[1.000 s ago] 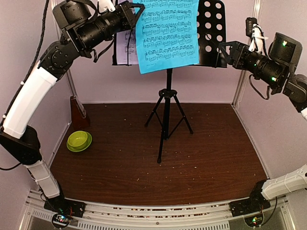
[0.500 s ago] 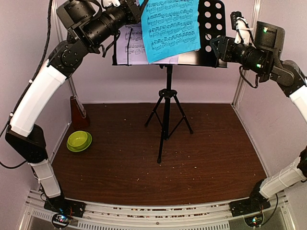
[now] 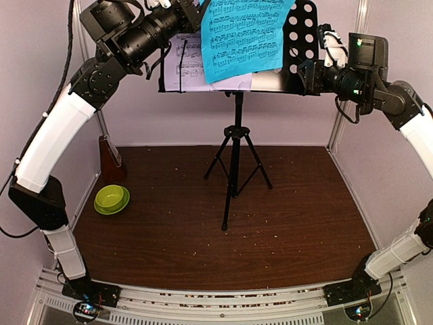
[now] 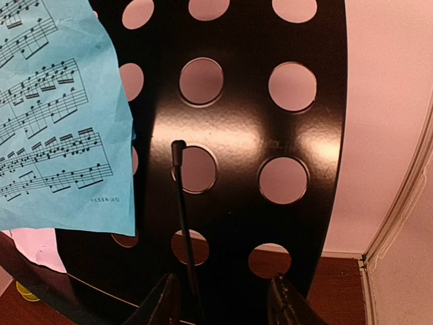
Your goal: Set up the instrument practice props
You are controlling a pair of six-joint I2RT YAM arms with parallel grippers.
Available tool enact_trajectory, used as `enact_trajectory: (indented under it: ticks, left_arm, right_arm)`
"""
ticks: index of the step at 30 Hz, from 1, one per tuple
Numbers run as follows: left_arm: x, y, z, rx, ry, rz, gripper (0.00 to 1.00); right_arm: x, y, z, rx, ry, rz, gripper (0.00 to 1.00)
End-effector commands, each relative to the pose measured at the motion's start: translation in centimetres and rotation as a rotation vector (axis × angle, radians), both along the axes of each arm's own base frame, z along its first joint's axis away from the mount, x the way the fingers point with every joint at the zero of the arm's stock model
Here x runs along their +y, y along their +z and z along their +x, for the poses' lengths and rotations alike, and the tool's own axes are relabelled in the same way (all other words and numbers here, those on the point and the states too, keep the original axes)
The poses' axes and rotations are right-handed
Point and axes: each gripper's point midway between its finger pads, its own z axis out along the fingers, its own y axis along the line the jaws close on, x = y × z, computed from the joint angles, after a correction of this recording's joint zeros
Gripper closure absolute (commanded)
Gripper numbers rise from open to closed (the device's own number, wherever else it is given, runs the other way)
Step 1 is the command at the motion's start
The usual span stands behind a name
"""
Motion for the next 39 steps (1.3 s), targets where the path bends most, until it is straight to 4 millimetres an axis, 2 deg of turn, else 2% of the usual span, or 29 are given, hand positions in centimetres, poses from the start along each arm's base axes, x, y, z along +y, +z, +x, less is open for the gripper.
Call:
enact_trajectory:
  ticks: [1,9,18,22,23,24,28,31,33,39]
  left_arm:
    - [0.2,1.3,-0.6,-0.062,-0.021,-0.035,1.00]
    - [0.0,1.3,-0.7,-0.066,-0.033,-0.029,1.00]
    - [-0.2,1.1,-0.7,-0.071,-0.030,-0.020,1.00]
    - [-0.1,1.0,-0.6,-0.070,-0.021,-0.020,1.00]
    - [-0.1,1.0,-0.5,-0.071,-0.018,-0.018,1.00]
    - [0.0,1.0,-0.5,-0.072,-0.015,-0.016,1.00]
    - [0.1,0.9,-0.4,-0.072,-0.001,-0.012,1.00]
    - [0.3,0.8,-0.2,-0.068,0.013,-0.013,1.00]
    - [0.4,0.7,0.1,-0.062,0.032,-0.017,1.00]
    - [1.0,0.6,0.9,-0.053,0.090,-0.030,1.00]
  right_arm:
    - [-0.5,0.1,0.1,0.004,0.003,0.018,0.57]
    - [-0.4,0.2,0.4,0.007,0.018,0.043,0.67]
    - [0.3,1.6,1.1,-0.009,0.029,0.067,0.65]
    - [0.9,1.3,1.9,0.014,0.028,0.050,0.68]
    - [1.0,0.8,2.1,0.025,0.025,0.038,0.69]
    - [0.8,1.6,1.9,0.013,0.022,0.046,0.72]
    - [0.5,1.7,1.9,0.009,0.008,0.044,0.84]
    - [0.8,2.5,1.4,-0.020,0.043,0.057,0.91]
    - [1.5,1.8,1.4,-0.030,0.079,0.046,1.00]
    - [1.2,3.5,0.1,-0.151,0.118,0.089,1.00]
